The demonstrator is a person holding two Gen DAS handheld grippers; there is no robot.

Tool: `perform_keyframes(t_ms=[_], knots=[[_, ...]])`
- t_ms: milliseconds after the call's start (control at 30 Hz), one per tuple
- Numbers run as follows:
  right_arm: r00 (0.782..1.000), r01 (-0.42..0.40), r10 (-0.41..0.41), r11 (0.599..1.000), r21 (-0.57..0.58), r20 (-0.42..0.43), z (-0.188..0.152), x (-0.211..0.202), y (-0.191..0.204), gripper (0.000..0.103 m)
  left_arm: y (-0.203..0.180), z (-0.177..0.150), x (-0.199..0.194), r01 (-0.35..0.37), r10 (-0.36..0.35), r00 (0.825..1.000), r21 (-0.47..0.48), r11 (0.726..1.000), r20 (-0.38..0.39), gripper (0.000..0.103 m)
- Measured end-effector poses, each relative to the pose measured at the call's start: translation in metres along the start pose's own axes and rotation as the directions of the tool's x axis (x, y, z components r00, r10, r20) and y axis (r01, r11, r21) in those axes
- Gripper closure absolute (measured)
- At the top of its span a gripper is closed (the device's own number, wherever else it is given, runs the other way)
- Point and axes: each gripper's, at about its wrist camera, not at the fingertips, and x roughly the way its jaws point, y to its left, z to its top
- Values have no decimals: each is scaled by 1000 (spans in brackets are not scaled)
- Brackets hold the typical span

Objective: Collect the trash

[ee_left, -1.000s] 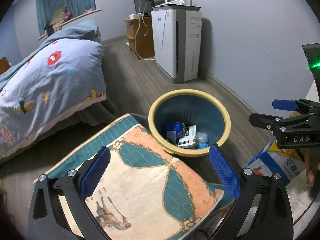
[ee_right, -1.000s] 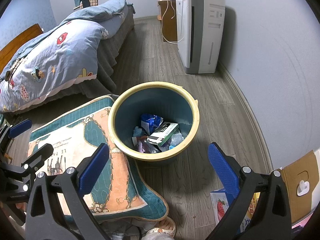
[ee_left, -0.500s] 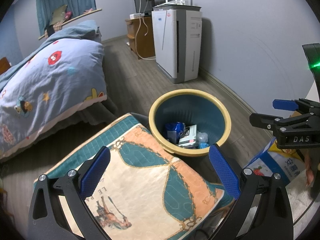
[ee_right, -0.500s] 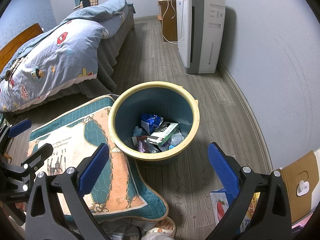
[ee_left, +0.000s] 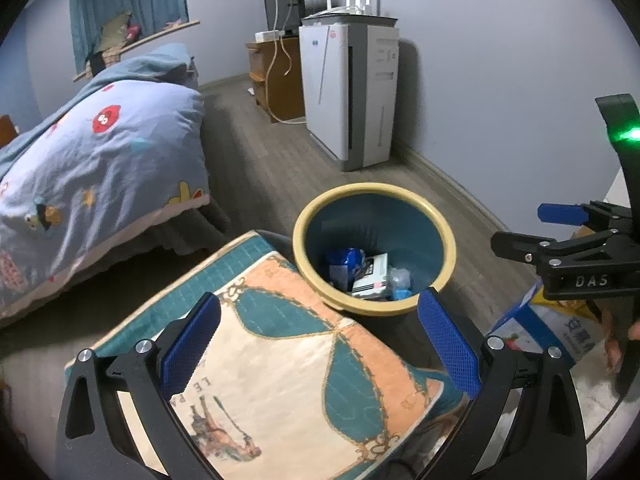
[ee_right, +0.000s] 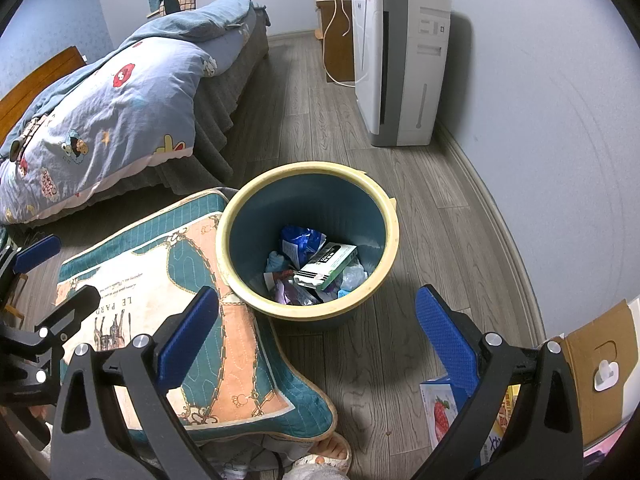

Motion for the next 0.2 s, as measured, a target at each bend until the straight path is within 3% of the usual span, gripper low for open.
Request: perform_keyframes(t_ms=[200], knots=[[1000,-1,1,1000,3,-4,0,0,0,6,5,1,1,-20,20,1000,-30,999,-7,5]])
